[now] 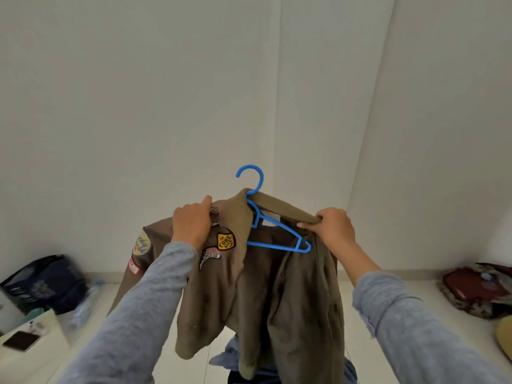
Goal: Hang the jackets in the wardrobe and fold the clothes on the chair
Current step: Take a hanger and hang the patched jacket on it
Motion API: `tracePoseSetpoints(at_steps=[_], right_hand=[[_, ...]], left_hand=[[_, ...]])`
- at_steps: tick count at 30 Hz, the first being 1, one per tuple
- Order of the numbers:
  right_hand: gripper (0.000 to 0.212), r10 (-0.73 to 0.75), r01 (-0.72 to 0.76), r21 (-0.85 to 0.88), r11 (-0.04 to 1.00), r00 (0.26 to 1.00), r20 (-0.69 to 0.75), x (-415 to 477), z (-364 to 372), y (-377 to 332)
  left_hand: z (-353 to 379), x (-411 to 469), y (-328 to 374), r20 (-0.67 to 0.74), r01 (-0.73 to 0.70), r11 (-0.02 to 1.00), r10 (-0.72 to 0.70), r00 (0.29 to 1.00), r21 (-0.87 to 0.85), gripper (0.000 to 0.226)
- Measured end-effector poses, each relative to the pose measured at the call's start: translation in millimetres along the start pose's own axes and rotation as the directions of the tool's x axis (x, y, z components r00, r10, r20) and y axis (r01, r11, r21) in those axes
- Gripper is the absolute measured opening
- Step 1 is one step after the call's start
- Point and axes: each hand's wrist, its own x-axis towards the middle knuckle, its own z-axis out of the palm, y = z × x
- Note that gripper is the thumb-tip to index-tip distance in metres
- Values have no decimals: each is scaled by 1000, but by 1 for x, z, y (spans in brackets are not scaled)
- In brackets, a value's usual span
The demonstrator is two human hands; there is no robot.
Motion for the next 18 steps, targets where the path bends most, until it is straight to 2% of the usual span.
tracePoseSetpoints(at_steps=[2,5,7,10,12,14,18], right_hand=[[24,-34,35,23,999,998,-44,9,-12,-7],[23,-54,54,-9,999,991,-126,11,-25,-23],[21,-66,91,119,989,978,-200,4,-26,-35],[23,-200,228,405,885,973,-111,-11,-24,-54],[24,-240,230,539,810,969,-52,-13,-29,-60],[28,-223,206,599,774,974,-46,-8,-39,-60],[31,-229,168,610,774,973,24,-9,-37,-63]], left_hand=[[-1,1,-5,-19,66,997,-67,998,-50,28],[-5,6,-6,-39,118,986,-123,992,-115,25],[-10,10,-4,-60,130,981,-140,988,-147,23],[-15,13,-5,-84,163,973,-178,980,-166,19],[-15,13,-11,-96,194,966,-212,973,-172,17],[-16,12,-18,-112,214,959,-237,965,-187,16],[-20,12,-8,-112,223,927,-267,957,-301,11]])
